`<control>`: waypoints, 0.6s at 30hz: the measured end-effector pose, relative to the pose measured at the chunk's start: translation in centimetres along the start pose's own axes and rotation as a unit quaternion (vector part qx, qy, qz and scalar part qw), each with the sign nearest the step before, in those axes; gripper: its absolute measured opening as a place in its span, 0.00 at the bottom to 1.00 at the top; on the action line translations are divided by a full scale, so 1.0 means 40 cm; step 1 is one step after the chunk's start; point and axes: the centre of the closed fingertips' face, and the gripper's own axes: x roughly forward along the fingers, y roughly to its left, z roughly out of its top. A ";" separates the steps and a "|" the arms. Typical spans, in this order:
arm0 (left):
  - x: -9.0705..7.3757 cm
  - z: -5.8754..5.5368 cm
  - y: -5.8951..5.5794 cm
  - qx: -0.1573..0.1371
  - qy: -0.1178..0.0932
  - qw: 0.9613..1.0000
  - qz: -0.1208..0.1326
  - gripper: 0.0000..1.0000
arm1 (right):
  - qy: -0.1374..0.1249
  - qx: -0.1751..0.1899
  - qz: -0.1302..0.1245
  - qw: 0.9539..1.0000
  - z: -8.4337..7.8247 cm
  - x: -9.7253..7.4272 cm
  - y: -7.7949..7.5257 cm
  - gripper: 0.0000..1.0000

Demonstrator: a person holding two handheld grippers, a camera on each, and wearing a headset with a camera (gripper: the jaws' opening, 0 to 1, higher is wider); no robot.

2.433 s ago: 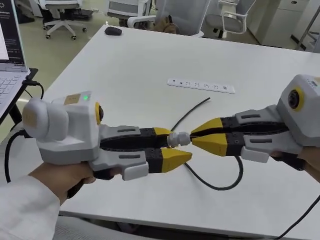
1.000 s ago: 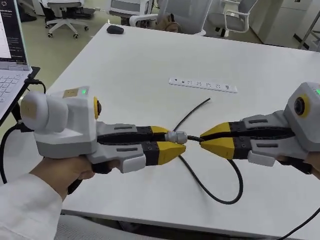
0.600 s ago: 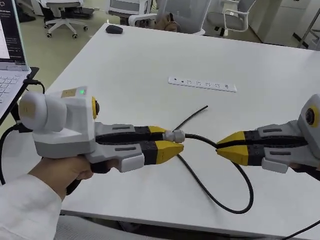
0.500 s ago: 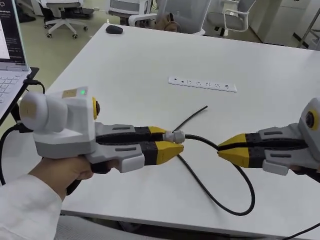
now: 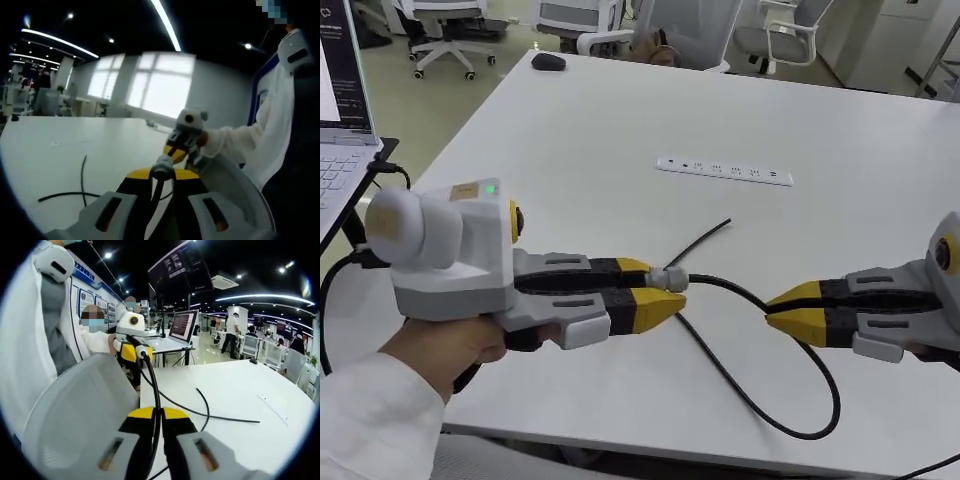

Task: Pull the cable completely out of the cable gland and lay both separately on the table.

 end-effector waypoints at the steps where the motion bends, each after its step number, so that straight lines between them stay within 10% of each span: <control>1: 0.000 -0.002 0.003 0.000 0.002 1.000 0.002 0.16 | 0.001 0.001 -0.001 1.000 0.001 -0.002 0.001 0.04; 18: -0.003 0.003 0.008 -0.009 -0.005 1.000 0.005 0.16 | -0.034 -0.039 0.006 0.999 0.120 0.004 0.016 0.11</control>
